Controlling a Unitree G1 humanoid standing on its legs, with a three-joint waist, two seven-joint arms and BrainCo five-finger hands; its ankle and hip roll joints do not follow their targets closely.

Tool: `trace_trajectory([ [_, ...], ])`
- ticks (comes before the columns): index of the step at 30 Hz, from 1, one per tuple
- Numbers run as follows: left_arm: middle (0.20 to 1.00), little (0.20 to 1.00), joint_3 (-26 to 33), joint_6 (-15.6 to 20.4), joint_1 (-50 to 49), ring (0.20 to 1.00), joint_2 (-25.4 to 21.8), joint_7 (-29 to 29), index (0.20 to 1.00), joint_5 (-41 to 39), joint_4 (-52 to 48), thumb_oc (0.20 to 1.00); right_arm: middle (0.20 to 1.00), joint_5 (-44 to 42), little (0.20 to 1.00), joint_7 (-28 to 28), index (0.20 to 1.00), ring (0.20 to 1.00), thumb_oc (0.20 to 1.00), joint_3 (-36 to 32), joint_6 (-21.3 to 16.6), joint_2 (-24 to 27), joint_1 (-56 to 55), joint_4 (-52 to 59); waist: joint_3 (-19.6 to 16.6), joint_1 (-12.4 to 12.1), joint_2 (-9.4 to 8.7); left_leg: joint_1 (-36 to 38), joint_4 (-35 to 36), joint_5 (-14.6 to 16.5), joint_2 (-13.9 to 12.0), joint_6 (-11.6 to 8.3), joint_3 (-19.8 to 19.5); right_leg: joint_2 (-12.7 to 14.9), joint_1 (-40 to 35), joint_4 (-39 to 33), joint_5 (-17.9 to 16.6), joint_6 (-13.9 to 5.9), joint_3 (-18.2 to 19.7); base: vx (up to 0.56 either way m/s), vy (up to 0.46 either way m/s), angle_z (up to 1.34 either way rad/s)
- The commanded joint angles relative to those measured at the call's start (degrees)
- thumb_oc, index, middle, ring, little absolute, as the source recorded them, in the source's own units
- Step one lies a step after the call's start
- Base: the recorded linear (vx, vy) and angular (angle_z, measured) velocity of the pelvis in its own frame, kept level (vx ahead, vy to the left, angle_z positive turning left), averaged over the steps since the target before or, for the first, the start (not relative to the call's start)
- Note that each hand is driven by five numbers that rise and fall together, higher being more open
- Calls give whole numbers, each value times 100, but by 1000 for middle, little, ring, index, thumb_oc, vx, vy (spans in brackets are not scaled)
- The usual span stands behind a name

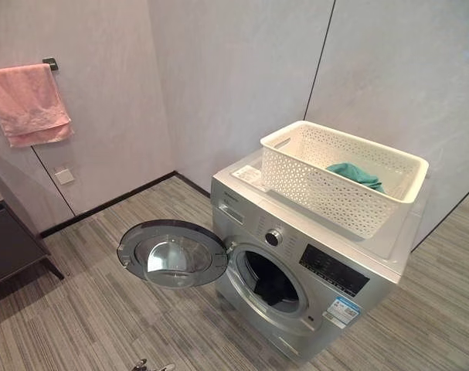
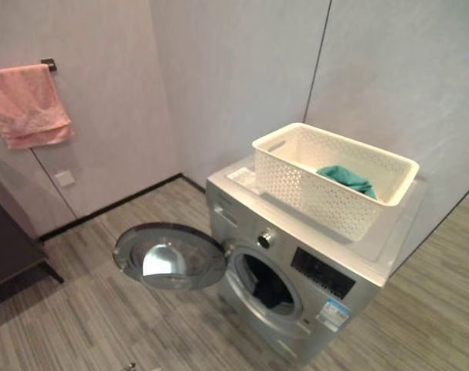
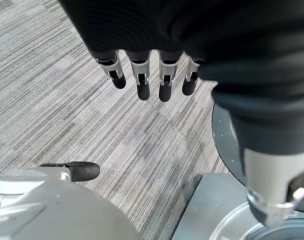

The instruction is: Grab the laundry basket,head to the washer,open it,put in the laundry and shut it.

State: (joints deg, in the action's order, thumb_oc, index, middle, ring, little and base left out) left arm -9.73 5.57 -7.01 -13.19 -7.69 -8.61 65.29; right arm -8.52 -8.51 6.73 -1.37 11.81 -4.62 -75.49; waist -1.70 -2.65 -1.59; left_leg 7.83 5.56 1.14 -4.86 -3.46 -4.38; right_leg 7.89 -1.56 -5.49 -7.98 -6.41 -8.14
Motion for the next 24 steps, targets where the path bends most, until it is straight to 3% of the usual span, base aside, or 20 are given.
trace_trajectory([
  [1, 1000, 1000, 118, 169, 435, 1000, -51, 20, 1000, -15, 181, 1000, 1000, 43, 1000, -41, 1000, 1000, 1000, 10, -22, 15, 347, -279, 282, -50, -106, -191, -137, 225, 149, 55, -42, 181, -328, 230, 762, -134, -4, 0, 0, 0],
  [7, 1000, 1000, 165, 202, 414, 1000, -28, 1, 1000, -113, 148, 1000, 1000, -220, 1000, -48, 1000, 1000, 1000, -118, -126, 25, 273, -79, 285, 13, -74, -196, -123, 208, 132, 43, -27, 174, -316, 241, 768, -130, 7, 0, 0, 0],
  [13, 1000, 1000, 262, 299, 283, 1000, 24, -99, 1000, -252, -87, 1000, 1000, -151, 1000, -471, 1000, 1000, 1000, -272, -468, 110, 5, 794, 361, 167, 10, -206, -115, 203, 121, 38, 90, 181, -221, 288, 755, -156, 111, -19, 15, -3],
  [19, 1000, 1000, 240, 305, 280, 1000, 73, 55, 1000, -454, 30, 1000, 1000, -1140, 1000, -176, 1000, 1000, 1000, -761, -480, 196, 113, 163, 331, 217, 71, -178, -90, 219, 121, 32, 151, 196, -194, 294, 751, -155, 164, 1, 13, -6],
  [24, 1000, 1000, 208, 312, 288, 1000, 77, 69, 1000, -435, 72, 1000, 1000, -1059, 1000, -187, 1000, 1000, 1000, -708, -462, 213, 132, 150, 314, 207, 78, -162, -77, 216, 116, 24, 150, 198, -224, 281, 751, -153, 138, 0, 0, 0],
])
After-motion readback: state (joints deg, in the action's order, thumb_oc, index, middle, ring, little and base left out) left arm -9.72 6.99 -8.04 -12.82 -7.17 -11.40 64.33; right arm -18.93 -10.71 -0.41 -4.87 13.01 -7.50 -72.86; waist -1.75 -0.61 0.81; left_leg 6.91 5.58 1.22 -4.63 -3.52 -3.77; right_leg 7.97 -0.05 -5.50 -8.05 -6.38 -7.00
